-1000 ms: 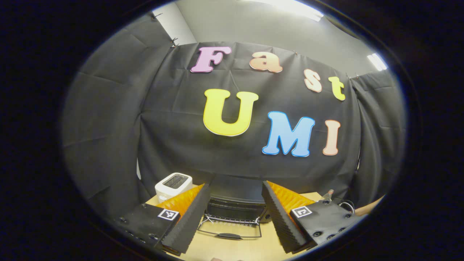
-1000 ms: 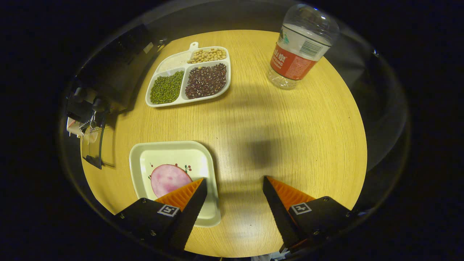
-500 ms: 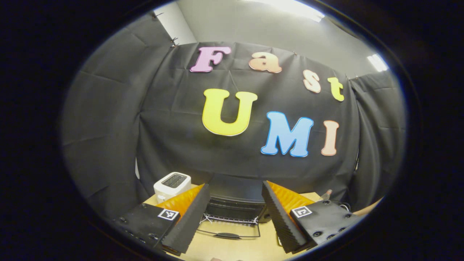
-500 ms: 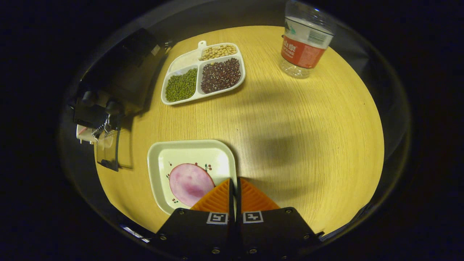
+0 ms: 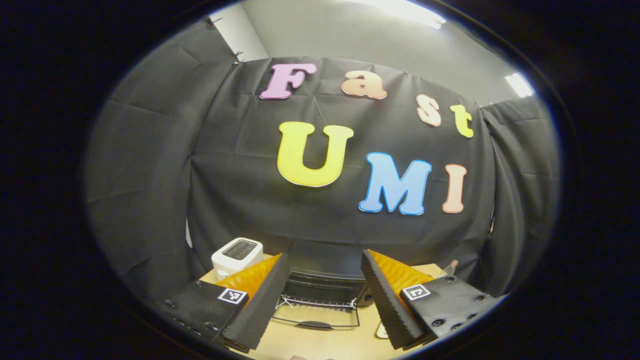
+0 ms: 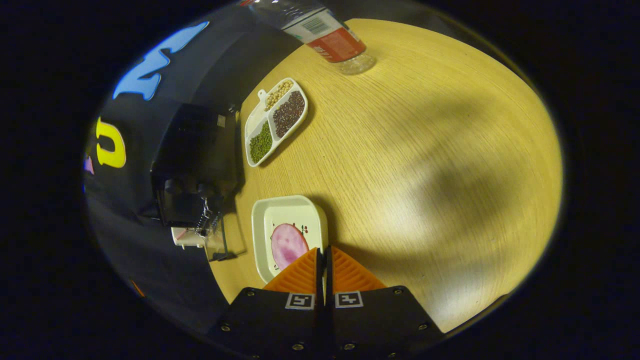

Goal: Open the electric oven with the left hand, put the food in, and close the electric oven.

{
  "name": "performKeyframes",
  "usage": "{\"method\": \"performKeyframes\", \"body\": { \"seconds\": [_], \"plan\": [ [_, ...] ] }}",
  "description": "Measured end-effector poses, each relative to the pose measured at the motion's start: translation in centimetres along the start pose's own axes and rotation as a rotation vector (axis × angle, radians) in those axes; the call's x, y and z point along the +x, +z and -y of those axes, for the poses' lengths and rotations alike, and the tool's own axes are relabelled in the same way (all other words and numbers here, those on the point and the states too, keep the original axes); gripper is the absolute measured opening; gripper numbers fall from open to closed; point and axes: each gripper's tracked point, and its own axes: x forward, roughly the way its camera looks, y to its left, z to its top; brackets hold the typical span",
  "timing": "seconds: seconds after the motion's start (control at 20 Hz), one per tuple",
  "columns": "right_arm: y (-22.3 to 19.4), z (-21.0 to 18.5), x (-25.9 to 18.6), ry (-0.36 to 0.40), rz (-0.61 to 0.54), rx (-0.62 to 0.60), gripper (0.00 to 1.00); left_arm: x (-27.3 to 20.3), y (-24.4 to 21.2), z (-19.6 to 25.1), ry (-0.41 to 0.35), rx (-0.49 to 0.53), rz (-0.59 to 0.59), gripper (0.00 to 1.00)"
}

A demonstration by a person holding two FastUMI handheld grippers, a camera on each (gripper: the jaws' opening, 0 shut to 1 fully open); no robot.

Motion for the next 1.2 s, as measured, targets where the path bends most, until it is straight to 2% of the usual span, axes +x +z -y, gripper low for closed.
{"method": "performKeyframes", "body": {
  "seconds": [0.2, 0.4, 0.45, 0.65, 0.8, 0.85, 0.95, 1.2],
  "plan": [
    [-0.2, -0.5, -1.3, 0.094, 0.077, 0.126, 0.01, 0.1, 0.4, 0.7, -0.019, 0.012, 0.006, 1.0],
    [-0.7, -1.2, -2.8, 0.136, 0.147, 0.203, 0.01, 0.1, 0.8, 1.2, -0.042, 0.019, 0.014, 1.0],
    [-0.9, -1.7, -3.3, 0.14, 0.165, 0.209, 0.01, 0.1, 1.0, 1.2, -0.049, 0.02, 0.017, 0.97],
    [-2.3, -3.9, -4.9, 0.157, 0.229, 0.263, 0.01, 0.2, 1.3, 1.6, -0.082, 0.037, 0.03, 1.0],
    [-3.9, -5.2, -5.2, 0.138, 0.263, 0.297, 0.01, 0.1, 1.0, 1.8, -0.114, 0.048, 0.034, 1.0],
    [-4.4, -5.7, -5.0, 0.126, 0.274, 0.306, 0.01, 0.1, 0.8, 1.5, -0.121, 0.048, 0.026, 0.92],
    [-5.7, -6.9, -5.3, 0.121, 0.294, 0.331, 0.01, 0.0, 0.4, 0.8, -0.128, 0.041, 0.018, 1.0],
    [-8.4, -11.4, -3.0, 0.154, 0.309, 0.404, 0.01, -0.6, 0.2, -1.7, -0.123, 0.037, 0.013, 1.0]
  ]
}}
